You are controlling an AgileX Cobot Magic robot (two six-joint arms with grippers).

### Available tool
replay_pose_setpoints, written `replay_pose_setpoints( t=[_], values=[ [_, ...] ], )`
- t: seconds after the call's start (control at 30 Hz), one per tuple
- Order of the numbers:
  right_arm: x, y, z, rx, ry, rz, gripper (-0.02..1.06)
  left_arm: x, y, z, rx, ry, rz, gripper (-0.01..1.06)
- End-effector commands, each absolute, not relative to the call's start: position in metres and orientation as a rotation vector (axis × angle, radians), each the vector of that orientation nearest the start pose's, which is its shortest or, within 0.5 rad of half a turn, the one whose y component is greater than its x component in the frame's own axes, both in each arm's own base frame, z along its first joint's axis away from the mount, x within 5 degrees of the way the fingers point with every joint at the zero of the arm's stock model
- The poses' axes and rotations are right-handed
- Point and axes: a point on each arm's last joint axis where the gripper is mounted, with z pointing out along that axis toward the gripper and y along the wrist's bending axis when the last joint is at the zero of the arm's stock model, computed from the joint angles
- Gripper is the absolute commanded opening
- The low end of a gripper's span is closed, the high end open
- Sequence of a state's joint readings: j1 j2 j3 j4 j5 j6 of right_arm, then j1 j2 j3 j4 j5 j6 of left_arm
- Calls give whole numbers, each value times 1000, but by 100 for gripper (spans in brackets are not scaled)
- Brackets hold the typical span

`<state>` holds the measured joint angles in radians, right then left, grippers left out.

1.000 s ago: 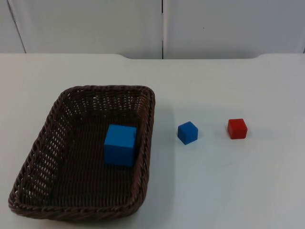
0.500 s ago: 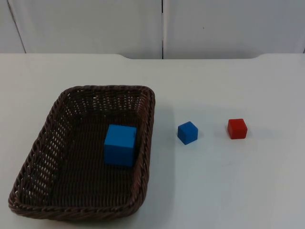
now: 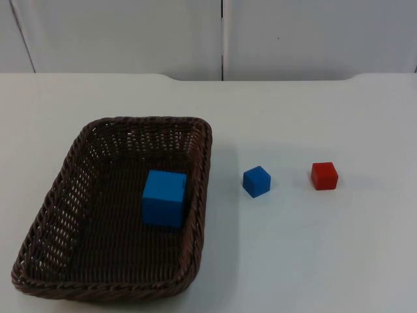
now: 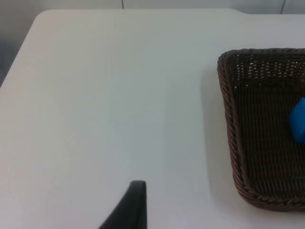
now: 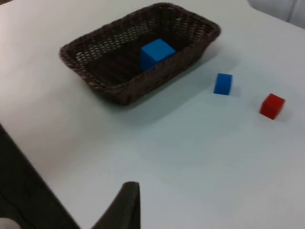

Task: Pick up the basket with the left hand and place the largest block into the basket with the right hand.

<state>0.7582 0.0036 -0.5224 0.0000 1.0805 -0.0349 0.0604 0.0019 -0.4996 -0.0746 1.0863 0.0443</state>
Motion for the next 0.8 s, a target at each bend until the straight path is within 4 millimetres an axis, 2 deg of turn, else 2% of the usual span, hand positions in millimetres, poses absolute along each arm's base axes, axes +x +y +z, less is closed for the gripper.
replay_pose_setpoints(
  t=[0.0,0.37,0.77],
  values=[
    [-6,-4,280,-745,1935,421,105,-4,-7,275,-20,2060,-38,105],
    [-7,-3,280,-567,1981,312,105,-4,-7,275,-20,2060,-38,105],
    [-7,-1,280,-299,2028,148,105,-4,-7,275,-20,2060,-38,105]
  ],
)
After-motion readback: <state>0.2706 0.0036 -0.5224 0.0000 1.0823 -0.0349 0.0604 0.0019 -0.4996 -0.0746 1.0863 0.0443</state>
